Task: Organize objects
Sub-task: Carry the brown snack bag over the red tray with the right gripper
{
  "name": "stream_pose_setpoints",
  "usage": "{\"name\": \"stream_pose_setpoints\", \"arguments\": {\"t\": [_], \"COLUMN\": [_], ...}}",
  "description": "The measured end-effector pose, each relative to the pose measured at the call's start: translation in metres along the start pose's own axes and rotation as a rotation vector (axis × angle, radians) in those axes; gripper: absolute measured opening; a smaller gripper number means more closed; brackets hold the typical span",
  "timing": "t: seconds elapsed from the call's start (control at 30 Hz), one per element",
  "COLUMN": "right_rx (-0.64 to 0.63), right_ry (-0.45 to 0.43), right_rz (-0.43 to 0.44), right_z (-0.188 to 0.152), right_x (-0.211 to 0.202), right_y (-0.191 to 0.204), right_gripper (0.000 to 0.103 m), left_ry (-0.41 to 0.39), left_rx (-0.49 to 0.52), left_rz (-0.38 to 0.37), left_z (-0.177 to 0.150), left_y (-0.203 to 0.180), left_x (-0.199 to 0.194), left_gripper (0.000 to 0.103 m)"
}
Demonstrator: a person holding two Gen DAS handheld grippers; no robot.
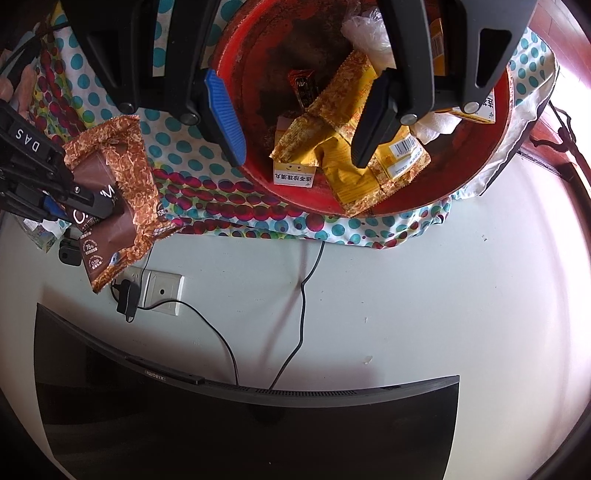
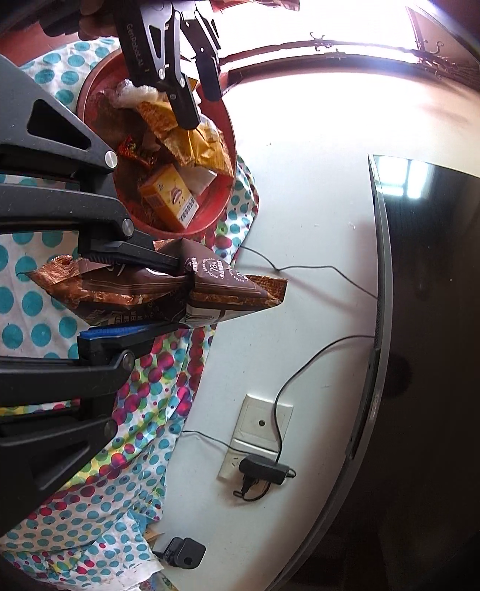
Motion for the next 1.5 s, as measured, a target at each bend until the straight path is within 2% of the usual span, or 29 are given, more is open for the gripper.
{"name": "stream_pose_setpoints", "arguments": {"t": [0.33, 0.37, 0.57, 0.8, 1.2, 1.5], "right_rx": [-0.026, -0.036, -0.058, -0.042, -0.083, -0.131], "right_ry": [-0.013, -0.010, -0.018, -0.001, 0.061, 0.075], "right_rz": [0.114, 0.149, 0.202, 0.277, 0.325, 0.294], "right_z": [0.015, 0.016, 0.021, 0.026, 0.013, 0.015], "right_x": [-0.006, -0.006, -0.008, -0.006, 0.026, 0.055], "right_y": [0.047, 0.051, 0.071, 0.091, 0.133, 0.153], "right_gripper": [0.023, 0.023, 0.023, 0.023, 0.023, 0.023], "left_ry": [-0.012, -0.013, -0.010, -0.016, -0.012, -0.012], "left_rx": [-0.034, -0.034, -0.057, -0.072, -0.097, -0.137], "left_rz": [0.020, 0.025, 0.053, 0.084, 0.122, 0.131], "left_z": [0.005, 0.005, 0.006, 0.006, 0.002, 0.001], "left_y": [0.025, 0.029, 0.055, 0.067, 0.081, 0.095], "left_x": [-0.010, -0.013, -0.022, -0.026, -0.024, -0.025], "left_gripper": [0.061, 0.061, 0.061, 0.061, 0.061, 0.061]}}
Point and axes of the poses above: each gripper's, at about its wrist camera, not at the fingertips, and x roughly the way its jaws point, y to its left, z to its top, the point moved 5 cm from there along x, roughly the way its jaws point, and after that the axes turned 3 degrees about y, right-handed, at the moved point
